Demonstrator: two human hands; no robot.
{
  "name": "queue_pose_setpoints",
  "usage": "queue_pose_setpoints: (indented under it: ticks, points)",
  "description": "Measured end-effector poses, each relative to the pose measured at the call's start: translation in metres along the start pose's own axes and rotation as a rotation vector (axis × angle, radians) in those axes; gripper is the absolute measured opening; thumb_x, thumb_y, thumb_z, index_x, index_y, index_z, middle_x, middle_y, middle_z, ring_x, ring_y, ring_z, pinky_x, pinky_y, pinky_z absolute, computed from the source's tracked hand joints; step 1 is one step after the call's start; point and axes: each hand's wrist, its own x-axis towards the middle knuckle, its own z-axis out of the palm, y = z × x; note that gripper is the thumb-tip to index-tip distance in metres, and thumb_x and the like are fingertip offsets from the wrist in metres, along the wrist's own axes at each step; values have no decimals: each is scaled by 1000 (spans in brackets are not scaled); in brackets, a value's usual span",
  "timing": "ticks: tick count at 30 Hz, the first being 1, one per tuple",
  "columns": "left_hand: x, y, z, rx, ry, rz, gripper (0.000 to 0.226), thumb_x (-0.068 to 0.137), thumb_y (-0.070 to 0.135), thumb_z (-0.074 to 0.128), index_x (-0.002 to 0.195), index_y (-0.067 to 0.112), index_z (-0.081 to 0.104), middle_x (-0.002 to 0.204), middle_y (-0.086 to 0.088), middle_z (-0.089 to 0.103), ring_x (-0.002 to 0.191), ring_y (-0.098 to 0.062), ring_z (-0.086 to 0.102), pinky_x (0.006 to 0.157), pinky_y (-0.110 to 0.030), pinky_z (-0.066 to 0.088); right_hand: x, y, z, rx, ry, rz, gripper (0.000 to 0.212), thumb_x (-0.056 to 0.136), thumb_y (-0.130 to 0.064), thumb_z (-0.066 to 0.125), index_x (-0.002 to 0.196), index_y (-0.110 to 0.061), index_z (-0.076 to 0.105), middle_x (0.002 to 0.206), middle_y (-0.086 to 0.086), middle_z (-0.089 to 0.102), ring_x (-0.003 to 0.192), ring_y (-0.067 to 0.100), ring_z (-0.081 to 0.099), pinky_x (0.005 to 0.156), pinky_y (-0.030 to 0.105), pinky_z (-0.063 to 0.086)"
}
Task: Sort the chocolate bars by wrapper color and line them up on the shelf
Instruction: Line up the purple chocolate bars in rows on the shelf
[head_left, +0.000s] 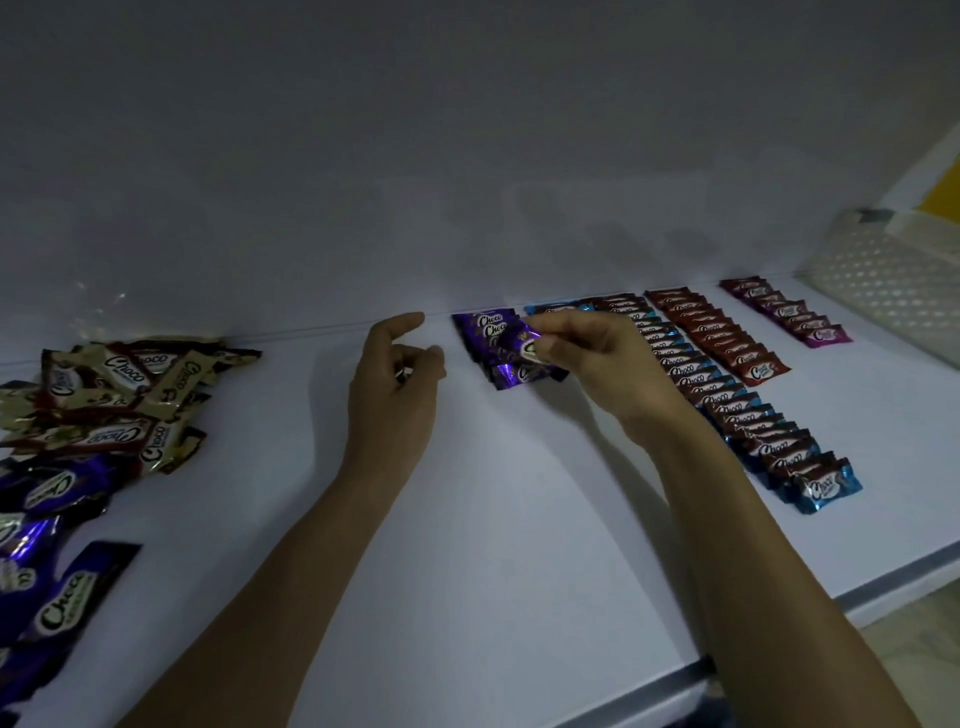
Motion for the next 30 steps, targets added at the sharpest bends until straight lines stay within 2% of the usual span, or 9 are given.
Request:
queue_pose_setpoints:
  ticks: [3,6,10,13,17,20,22,25,30]
  points:
    - [0,-1,0,-41,25,-15,33,94,3,46,116,26,52,74,4,49,47,0,40,47,-15,35,0,3,-14,-352,-105,34,17,83,5,66,97,-4,70,74,1,66,57,-7,57,59,8,45]
    - [0,-2,0,-56,74,-8,32,95,2,43,113,27,51,67,7,43,47,0,38,47,-15,34,0,5,-14,-539,-190,59,11,82,2,68,90,-5,72,71,-8,63,56,-8,56,61,13,45]
    - [2,-2,0,-81,77,-11,23,95,10,52,109,28,53,66,3,43,49,-3,38,50,-19,35,3,14,-9,-765,-79,-95,13,79,-14,75,87,-24,75,81,-16,55,83,4,53,82,28,38]
    - [3,-2,-1,-119,87,-20,21,97,12,51,104,31,55,65,1,44,49,-4,37,47,-19,33,5,18,-4,-878,-24,-195,15,79,-20,75,92,-28,75,93,-10,51,103,14,47,73,25,19]
    - [2,1,0,-141,79,4,26,100,3,37,109,20,55,55,6,47,45,-2,37,42,-15,31,12,25,2,-925,35,-293,19,79,-18,74,96,-28,75,100,-1,57,106,20,47,71,25,15]
    - [0,5,-2,-188,37,38,32,102,2,29,111,18,55,55,10,58,46,-2,42,42,-17,36,11,29,1,-816,107,-316,22,82,-11,69,101,-21,74,96,3,62,94,18,52,79,30,34]
    - [0,9,-4,-256,-38,30,33,104,9,26,115,22,54,70,10,70,61,-5,57,58,-18,47,6,22,5,-572,163,-286,12,87,-11,64,96,-14,71,83,3,64,76,10,54,71,26,44]
    - [-1,15,-2,-427,-164,-94,33,105,28,25,128,33,48,104,10,73,101,-6,65,85,-25,47,-5,7,28,-169,-2,-118,14,91,-15,63,85,-3,68,70,6,64,65,12,57,65,28,47]
    - [-10,16,4,-486,-248,-123,33,101,36,29,129,38,47,113,12,69,100,-2,67,80,-26,56,-12,5,57,-193,-244,-133,18,86,-13,67,86,5,66,84,23,68,76,41,63,69,45,51]
